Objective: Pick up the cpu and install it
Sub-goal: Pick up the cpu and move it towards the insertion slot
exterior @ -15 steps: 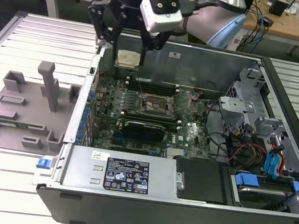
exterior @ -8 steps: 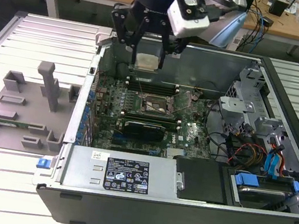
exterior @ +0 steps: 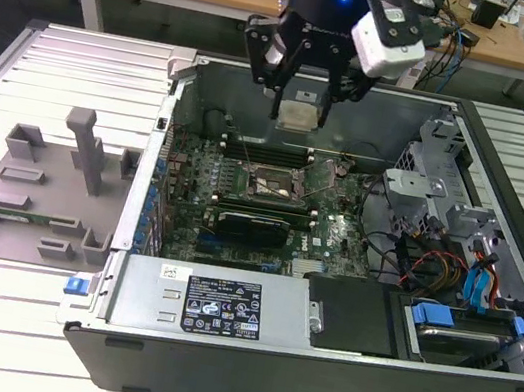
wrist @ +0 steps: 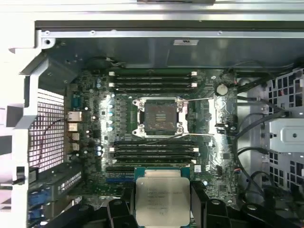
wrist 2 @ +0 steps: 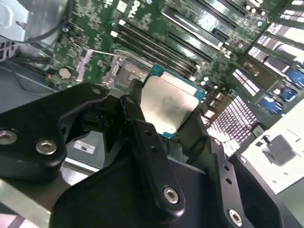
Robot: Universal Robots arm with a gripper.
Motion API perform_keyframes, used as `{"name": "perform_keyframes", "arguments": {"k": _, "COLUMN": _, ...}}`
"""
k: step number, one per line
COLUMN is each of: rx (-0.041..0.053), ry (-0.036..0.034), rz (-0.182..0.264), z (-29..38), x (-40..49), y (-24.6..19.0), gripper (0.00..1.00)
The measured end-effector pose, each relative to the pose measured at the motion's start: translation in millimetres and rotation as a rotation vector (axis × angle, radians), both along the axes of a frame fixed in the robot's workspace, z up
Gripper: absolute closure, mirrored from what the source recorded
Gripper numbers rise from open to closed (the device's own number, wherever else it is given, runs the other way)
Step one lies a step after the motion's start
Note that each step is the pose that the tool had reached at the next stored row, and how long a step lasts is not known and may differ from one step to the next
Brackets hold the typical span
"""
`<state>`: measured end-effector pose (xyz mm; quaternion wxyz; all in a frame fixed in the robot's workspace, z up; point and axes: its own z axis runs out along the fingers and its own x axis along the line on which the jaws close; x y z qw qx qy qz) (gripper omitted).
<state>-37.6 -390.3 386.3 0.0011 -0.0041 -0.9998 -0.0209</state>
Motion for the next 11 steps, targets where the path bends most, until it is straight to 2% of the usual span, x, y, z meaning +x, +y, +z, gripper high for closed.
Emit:
{"name": "perform_keyframes", "arguments": {"k": 3, "rx": 0.0000, "ry": 0.0001, "rz": 0.000, "z": 0.0, "x": 16.3, "y": 0.0, "gripper": 0.45}}
{"name": "perform_keyframes", "arguments": {"k": 6, "rx": 0.0001, "ry": 0.0000, "rz": 0.000, "z": 0.0, "x": 43.0, "y": 0.0, "gripper": 0.45}}
{"name": "perform_keyframes", "arguments": {"k": 8, "rx": -0.0001, "ry": 0.0000, "rz": 0.000, "z": 0.0, "x": 56.4, "y": 0.0, "gripper": 0.45}}
{"name": "perform_keyframes", "arguments": {"k": 9, "rx": 0.0001, "ry": 0.0000, "rz": 0.000, "z": 0.0, "x": 61.6, "y": 0.0, "gripper": 0.45}}
{"name": "perform_keyframes", "arguments": {"k": 11, "rx": 0.0001, "ry": 0.0000, "rz": 0.000, "z": 0.0, "x": 64.2, "y": 0.0, "gripper": 0.45}}
